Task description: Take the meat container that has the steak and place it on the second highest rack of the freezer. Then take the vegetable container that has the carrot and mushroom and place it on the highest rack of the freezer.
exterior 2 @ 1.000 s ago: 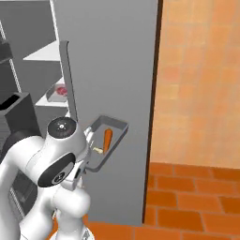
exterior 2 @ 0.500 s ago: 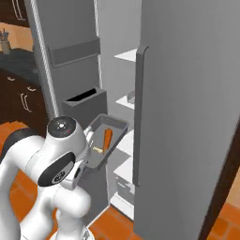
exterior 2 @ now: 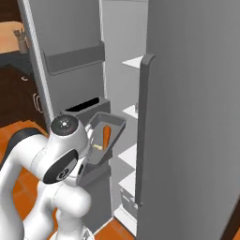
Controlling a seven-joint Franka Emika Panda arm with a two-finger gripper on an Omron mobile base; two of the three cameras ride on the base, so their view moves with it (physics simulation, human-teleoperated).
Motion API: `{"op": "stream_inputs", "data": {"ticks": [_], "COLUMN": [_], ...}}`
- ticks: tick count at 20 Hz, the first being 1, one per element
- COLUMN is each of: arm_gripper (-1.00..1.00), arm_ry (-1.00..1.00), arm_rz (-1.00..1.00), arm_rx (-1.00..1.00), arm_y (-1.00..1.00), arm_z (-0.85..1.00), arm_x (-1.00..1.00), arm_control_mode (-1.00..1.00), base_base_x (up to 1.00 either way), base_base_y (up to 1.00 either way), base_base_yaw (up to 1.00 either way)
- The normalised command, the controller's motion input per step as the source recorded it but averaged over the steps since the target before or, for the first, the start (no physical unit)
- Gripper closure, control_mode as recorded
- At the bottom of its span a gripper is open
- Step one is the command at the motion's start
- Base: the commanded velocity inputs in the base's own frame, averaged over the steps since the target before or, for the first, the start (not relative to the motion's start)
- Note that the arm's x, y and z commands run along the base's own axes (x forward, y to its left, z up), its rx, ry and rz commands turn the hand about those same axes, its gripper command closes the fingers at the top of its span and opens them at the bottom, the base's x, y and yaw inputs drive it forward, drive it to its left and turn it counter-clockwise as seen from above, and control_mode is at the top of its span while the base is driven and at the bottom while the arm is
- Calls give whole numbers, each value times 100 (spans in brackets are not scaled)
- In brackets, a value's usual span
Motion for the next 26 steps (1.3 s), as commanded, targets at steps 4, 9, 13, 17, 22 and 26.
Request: {"op": "stream_inputs", "data": {"ticks": [4,9,13,17,22,26], "arm_gripper": [100,100,100,100,100,100], "arm_ry": [0,0,0,0,0,0], "arm_rz": [0,0,0,0,0,0], "arm_rx": [0,0,0,0,0,0], "arm_y": [0,0,0,0,0,0], "arm_z": [0,0,0,0,0,0], "arm_x": [0,0,0,0,0,0], "arm_control_mode": [100,100,100,100,100,100], "base_base_x": [28,62,49,36,43,13], "base_base_y": [0,0,0,0,0,0], "base_base_yaw": [0,0,0,0,0,0]}}
